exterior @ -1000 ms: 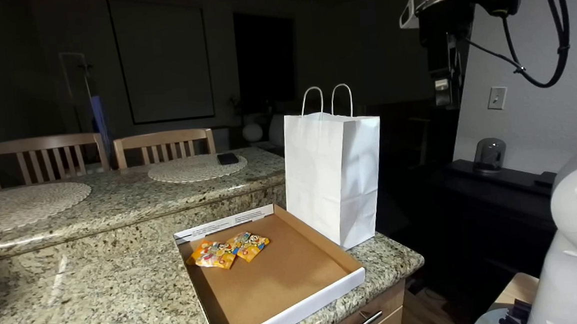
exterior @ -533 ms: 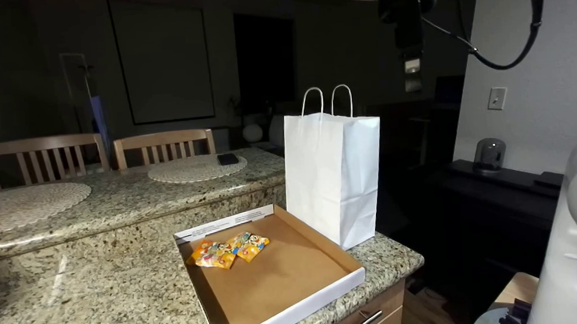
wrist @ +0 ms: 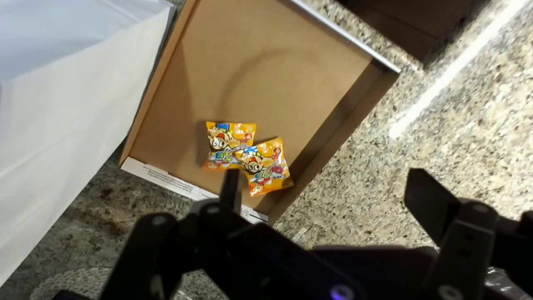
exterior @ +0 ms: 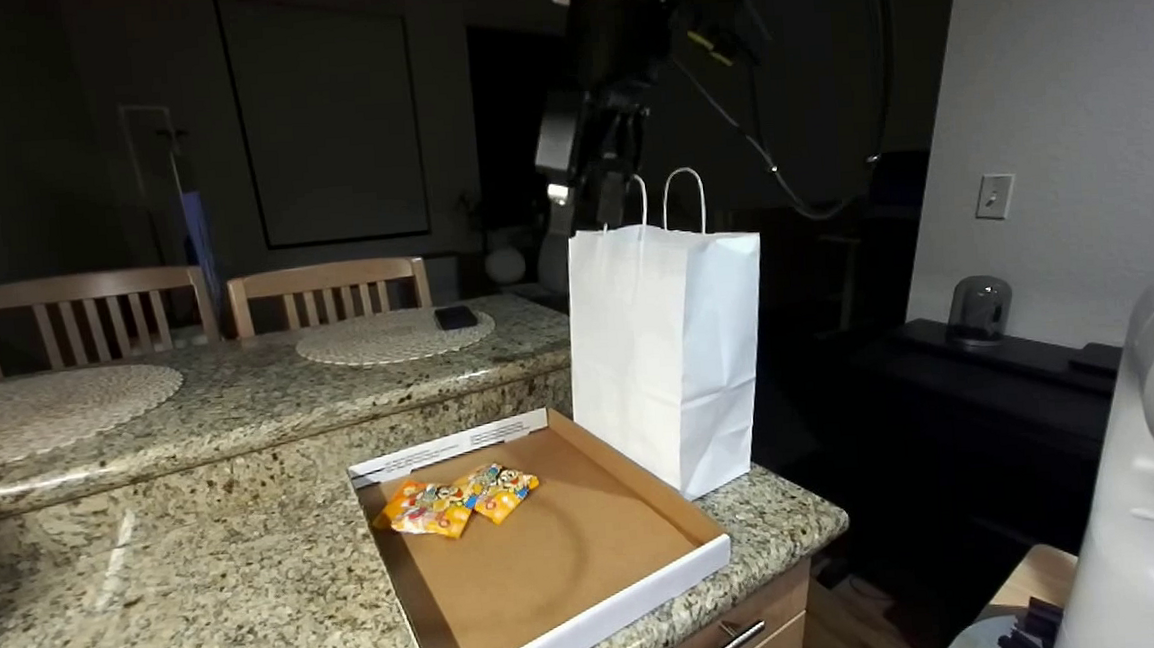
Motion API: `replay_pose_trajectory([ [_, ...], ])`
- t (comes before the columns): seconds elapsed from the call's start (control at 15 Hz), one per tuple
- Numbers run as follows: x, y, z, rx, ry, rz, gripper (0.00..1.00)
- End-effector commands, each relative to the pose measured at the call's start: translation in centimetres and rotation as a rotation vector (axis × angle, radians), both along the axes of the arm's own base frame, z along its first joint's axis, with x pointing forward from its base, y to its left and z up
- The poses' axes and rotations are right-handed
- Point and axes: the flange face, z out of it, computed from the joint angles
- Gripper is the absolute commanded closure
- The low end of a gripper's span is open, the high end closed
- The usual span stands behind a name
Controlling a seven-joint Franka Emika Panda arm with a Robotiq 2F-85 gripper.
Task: Pick up the two objects on the cover box and put them on the counter
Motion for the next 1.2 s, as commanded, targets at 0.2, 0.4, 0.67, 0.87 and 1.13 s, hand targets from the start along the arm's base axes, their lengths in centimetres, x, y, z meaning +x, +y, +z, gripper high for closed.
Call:
replay_pose_trajectory([
  [0.2,0.8,0.2,-1.5,0.002,-0.006,-0.009,0.0],
  [0.4,1.0,0.8,-1.9,-0.003,0.006,0.011,0.0],
  [0.67,2.2,5.7,-5.2,-0.049,0.062,0.087,0.0],
  [0.87,3.5,9.1,-8.8,-0.054,0.112,0.134,0.0],
  [1.13,6.7,10.7,-14.0,-0.092,0.139,0.104,0.0],
])
